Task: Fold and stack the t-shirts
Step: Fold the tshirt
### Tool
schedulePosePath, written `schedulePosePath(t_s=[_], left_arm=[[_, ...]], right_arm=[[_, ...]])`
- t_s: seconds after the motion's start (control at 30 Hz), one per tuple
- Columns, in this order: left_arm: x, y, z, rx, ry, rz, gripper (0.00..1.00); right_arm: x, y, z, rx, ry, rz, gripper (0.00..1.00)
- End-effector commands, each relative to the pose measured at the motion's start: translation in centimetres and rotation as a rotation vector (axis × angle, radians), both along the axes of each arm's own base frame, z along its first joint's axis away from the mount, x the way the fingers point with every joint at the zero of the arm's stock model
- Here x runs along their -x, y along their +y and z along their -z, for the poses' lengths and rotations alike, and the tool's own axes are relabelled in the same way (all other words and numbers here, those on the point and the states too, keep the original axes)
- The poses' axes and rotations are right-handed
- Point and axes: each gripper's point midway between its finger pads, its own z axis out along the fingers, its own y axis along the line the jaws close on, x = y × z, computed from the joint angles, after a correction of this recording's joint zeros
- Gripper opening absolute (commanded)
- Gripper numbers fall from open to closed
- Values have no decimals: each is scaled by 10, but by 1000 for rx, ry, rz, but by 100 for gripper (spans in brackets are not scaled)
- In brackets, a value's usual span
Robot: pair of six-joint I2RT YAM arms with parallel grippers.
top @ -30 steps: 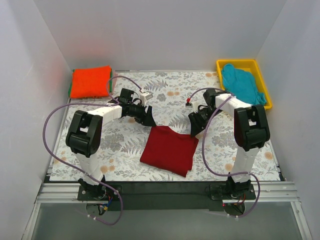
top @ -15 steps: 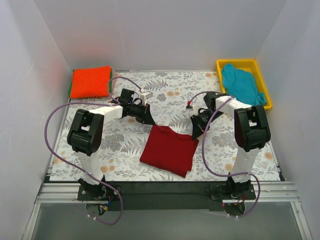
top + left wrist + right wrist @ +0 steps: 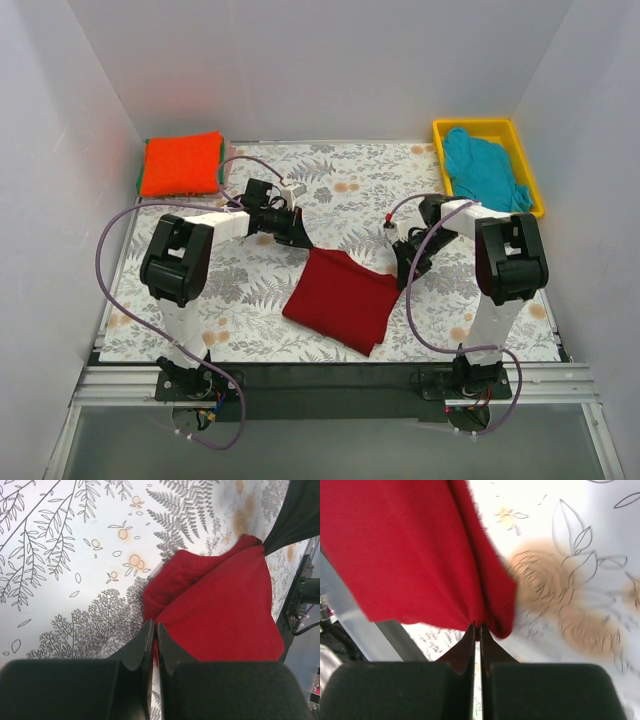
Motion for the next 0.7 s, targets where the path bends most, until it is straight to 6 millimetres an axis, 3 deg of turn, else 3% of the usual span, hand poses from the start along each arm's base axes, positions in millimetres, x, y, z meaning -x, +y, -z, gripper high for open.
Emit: schedulePosePath(t_s=[0.0, 0.13, 0.17, 0.23, 0.27, 0.37, 0.4, 0.47, 0.5, 0.53, 0.57, 0.63, 0.67], left_arm=[[-21, 1, 0, -20, -32, -49, 0], [-25, 6, 12, -48, -7, -90, 0], [-29, 11, 11, -49, -5, -111, 0], [-32, 19, 9, -43, 14, -145, 0], [-38, 29, 5, -41, 6, -174, 0], [-48, 44, 0, -43, -4, -218, 0], [-51, 47, -2, -42, -8, -225, 0], [-59, 53, -6, -40, -10, -241, 0], [-62, 54, -8, -33, -4, -248, 2], [-63, 55, -13, -18, 1, -249, 8], [-65, 59, -19, 4, 16, -270, 20], [-60, 60, -43, 60, 10, -264, 29], [-56, 62, -50, 75, 13, -265, 38]], right_arm=[[-7, -11, 31, 77, 9, 0, 1], [-36, -9, 46, 102, -17, 27, 1], [-55, -5, 41, 97, -56, 37, 1], [-73, -1, 44, 102, -68, 45, 1], [-99, 4, 34, 89, -129, 52, 1], [-128, 15, 30, 76, -163, 64, 1], [-146, 22, 18, 57, -206, 73, 1], [-153, 30, 13, 31, -205, 80, 1], [-163, 34, 2, 10, -231, 84, 6], [-164, 35, -8, -4, -242, 88, 27], [-167, 36, -17, -13, -264, 89, 37], [-170, 37, -49, -56, -322, 100, 62], [-168, 37, -60, -71, -338, 106, 65]])
